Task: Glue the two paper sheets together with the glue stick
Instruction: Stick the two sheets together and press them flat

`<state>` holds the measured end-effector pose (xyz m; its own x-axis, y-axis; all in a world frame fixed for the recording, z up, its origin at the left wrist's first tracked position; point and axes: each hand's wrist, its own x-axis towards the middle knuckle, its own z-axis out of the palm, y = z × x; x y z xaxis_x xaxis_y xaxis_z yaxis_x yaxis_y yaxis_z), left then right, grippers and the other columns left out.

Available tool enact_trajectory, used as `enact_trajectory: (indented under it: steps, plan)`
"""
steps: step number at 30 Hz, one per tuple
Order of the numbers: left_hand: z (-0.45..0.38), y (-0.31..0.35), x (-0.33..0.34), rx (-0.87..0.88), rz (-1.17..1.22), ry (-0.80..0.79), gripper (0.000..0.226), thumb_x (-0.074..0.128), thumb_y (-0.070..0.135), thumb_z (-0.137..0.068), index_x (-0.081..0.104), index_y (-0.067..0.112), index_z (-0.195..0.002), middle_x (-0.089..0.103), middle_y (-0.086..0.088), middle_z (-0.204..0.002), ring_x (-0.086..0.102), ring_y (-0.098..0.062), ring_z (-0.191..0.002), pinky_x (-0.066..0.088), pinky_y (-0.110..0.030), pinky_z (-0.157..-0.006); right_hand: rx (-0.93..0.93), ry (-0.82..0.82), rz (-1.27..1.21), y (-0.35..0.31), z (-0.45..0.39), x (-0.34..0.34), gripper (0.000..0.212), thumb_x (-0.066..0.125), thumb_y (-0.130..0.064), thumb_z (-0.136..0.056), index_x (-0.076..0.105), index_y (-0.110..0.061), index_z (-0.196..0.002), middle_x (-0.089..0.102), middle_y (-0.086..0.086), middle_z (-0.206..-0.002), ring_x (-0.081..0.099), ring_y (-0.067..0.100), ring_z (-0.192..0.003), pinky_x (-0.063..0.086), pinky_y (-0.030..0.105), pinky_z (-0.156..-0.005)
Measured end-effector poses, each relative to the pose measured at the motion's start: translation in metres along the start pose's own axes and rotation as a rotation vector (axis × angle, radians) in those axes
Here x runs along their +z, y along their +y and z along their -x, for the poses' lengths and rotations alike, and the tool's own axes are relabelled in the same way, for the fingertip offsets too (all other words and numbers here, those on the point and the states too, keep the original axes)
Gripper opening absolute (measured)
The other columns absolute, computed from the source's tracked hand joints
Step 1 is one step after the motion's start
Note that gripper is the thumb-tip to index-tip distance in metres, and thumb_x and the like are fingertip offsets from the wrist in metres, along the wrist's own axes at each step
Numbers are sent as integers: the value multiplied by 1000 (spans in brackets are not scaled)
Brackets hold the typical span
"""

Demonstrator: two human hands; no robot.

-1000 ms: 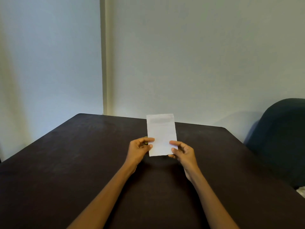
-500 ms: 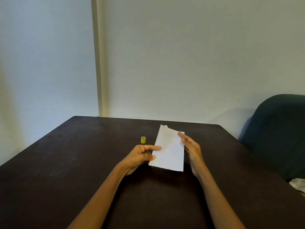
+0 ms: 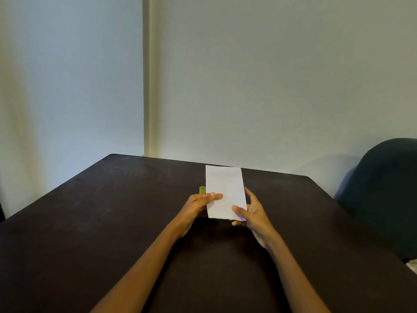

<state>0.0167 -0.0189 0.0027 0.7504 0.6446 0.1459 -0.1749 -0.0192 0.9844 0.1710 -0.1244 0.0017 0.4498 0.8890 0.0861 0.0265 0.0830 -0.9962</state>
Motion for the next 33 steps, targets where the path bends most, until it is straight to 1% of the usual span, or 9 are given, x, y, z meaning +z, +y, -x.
enact_trajectory:
  steps: [3, 6, 9, 12, 15, 21, 24, 27, 33]
  plan:
    - [0, 6, -6, 50, 155, 105, 52, 63, 56, -73, 70, 17, -107, 71, 4, -107, 65, -16, -101, 53, -24, -77, 10, -81, 73, -1, 2, 1, 58, 70, -17, -82, 40, -28, -131, 65, -1, -111, 71, 18, -76, 56, 24, -57]
    - [-2, 7, -21, 108, 311, 261, 45, 43, 46, -91, 69, 13, -107, 64, -8, -120, 58, -23, -109, 48, -31, -82, 27, -184, 146, 0, 4, 3, 47, 67, -17, -85, 45, -36, -121, 67, 1, -109, 67, 17, -66, 56, 24, -58]
    - [-4, 7, -31, 122, 391, 317, 50, 36, 44, -95, 66, 8, -114, 65, -10, -120, 59, -23, -108, 47, -34, -87, 35, -230, 144, 2, 4, 2, 41, 67, -16, -85, 49, -36, -115, 69, 0, -105, 65, 16, -64, 56, 24, -56]
    - [-5, 8, -36, 130, 563, 332, 52, 36, 46, -94, 58, 9, -124, 65, -7, -119, 60, -20, -108, 47, -35, -87, 34, -201, 135, 3, 3, 1, 43, 66, -12, -85, 50, -31, -119, 69, -2, -108, 69, 19, -75, 55, 25, -53]
    - [-5, 8, -42, 138, 706, 321, 50, 34, 46, -95, 50, 13, -130, 60, -9, -126, 55, -25, -117, 45, -40, -94, 5, -70, 122, 5, 1, -2, 39, 61, -9, -87, 50, -25, -121, 66, -4, -110, 70, 17, -85, 55, 26, -53]
    - [-5, 8, -20, 72, 501, 155, 49, 45, 42, -88, 53, 18, -130, 57, -10, -132, 54, -24, -120, 46, -38, -95, 10, 106, 92, 3, -3, 1, 23, 58, -19, -91, 52, -35, -107, 64, -12, -101, 70, 16, -79, 53, 23, -49]
    - [0, 8, -7, 2, 334, 21, 45, 48, 39, -86, 64, 12, -118, 57, -8, -131, 56, -23, -118, 50, -33, -92, -37, 132, 97, 3, -2, 4, 24, 58, -26, -92, 49, -35, -112, 63, -10, -102, 70, 14, -79, 54, 24, -49]
    - [5, 8, 3, -65, 231, -68, 49, 61, 39, -82, 63, 9, -120, 58, -4, -127, 55, -22, -118, 52, -32, -90, -66, 129, 126, 2, 0, 5, 27, 57, -27, -92, 46, -35, -115, 62, -11, -105, 69, 14, -83, 56, 25, -50]
    - [5, 16, -7, 18, 381, 169, 58, 71, 38, -65, 65, 6, -112, 71, -3, -102, 65, -20, -98, 55, -30, -76, -21, -58, 207, 2, 4, 10, 21, 57, -27, -92, 48, -39, -107, 62, -14, -109, 69, 6, -89, 55, 22, -57]
